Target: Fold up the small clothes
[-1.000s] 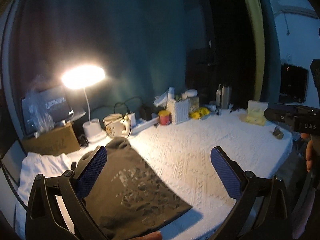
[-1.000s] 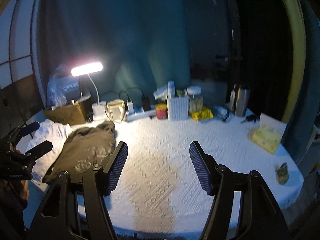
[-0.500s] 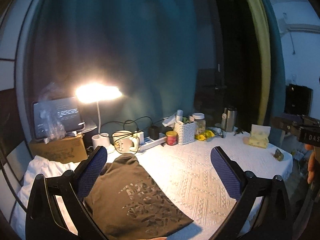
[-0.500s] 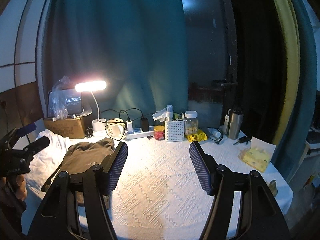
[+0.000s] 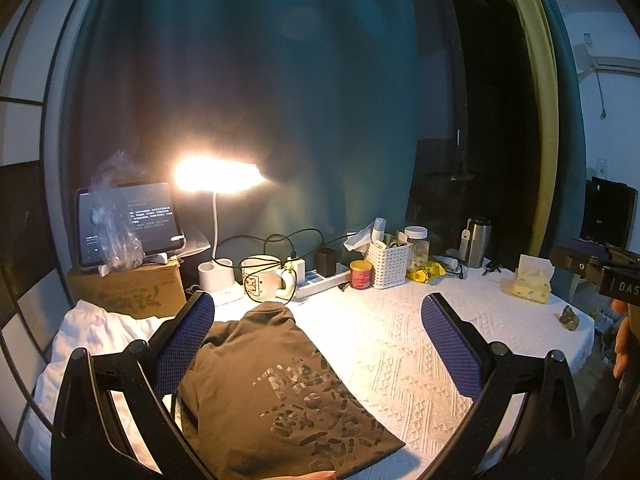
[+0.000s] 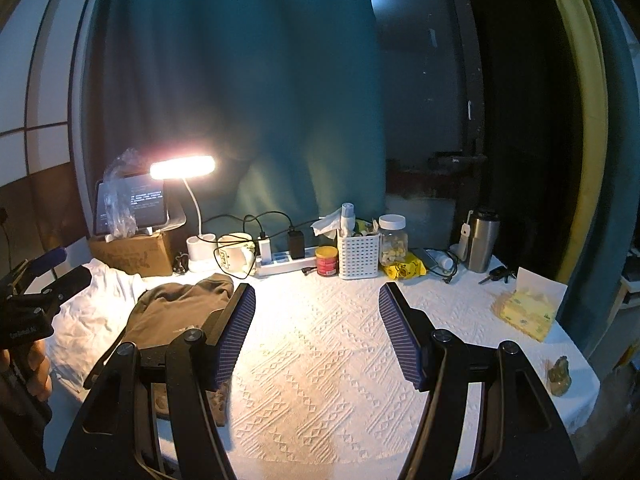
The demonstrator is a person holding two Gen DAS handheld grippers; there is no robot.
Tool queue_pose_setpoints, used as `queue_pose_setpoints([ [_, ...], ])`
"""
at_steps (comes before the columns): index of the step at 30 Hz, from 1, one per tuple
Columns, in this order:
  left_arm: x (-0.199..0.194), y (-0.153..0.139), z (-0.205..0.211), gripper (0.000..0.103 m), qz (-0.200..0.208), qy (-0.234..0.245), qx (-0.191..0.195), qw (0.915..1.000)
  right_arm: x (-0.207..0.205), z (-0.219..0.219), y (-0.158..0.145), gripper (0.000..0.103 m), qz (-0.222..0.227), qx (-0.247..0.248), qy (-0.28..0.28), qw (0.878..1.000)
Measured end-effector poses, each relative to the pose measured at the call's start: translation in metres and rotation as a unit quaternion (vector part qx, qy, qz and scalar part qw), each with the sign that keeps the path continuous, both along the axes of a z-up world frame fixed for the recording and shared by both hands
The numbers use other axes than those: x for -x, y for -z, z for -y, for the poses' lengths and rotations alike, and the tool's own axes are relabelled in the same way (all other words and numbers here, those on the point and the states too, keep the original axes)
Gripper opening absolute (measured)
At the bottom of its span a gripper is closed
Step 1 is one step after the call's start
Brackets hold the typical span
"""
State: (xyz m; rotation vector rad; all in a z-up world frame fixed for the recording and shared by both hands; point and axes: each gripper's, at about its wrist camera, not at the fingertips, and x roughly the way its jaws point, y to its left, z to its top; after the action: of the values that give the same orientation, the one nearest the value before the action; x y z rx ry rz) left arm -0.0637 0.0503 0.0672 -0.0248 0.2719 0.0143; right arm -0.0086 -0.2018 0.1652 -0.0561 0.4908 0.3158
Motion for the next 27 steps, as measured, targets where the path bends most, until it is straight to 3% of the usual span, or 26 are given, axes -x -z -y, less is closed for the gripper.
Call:
queue_pose_setpoints([
  [27, -0.0095, 0.0051, -0.0073, 0.102, -0.016, -0.007, 0.001, 0.9998, -0.006, -0.0025, 0.003, 0.068, -0.005, 0.001, -0.001, 1.0],
])
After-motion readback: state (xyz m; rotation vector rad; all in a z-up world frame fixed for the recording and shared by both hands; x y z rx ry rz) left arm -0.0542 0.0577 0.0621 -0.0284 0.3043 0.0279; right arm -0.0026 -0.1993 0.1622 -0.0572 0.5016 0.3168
